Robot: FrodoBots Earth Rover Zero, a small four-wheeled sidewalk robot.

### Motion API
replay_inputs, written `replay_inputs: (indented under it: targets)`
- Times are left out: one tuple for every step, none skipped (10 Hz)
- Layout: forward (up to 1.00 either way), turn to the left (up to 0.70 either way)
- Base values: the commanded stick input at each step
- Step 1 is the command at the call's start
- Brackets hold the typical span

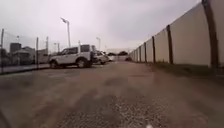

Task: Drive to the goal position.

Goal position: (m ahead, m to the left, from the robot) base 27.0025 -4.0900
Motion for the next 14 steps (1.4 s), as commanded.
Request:
replay_inputs:
  targets:
    - [0.85,0.0]
    - [0.85,0.0]
    - [0.85,0.0]
    - [0.85,0.0]
    - [0.85,0.0]
    - [0.85,0.01]
    - [0.85,-0.03]
    - [0.85,-0.23]
    - [0.85,-0.13]
    - [0.85,0.0]
    - [0.85,0.01]
    - [0.85,0.01]
    - [0.85,0.01]
    - [0.85,0.01]
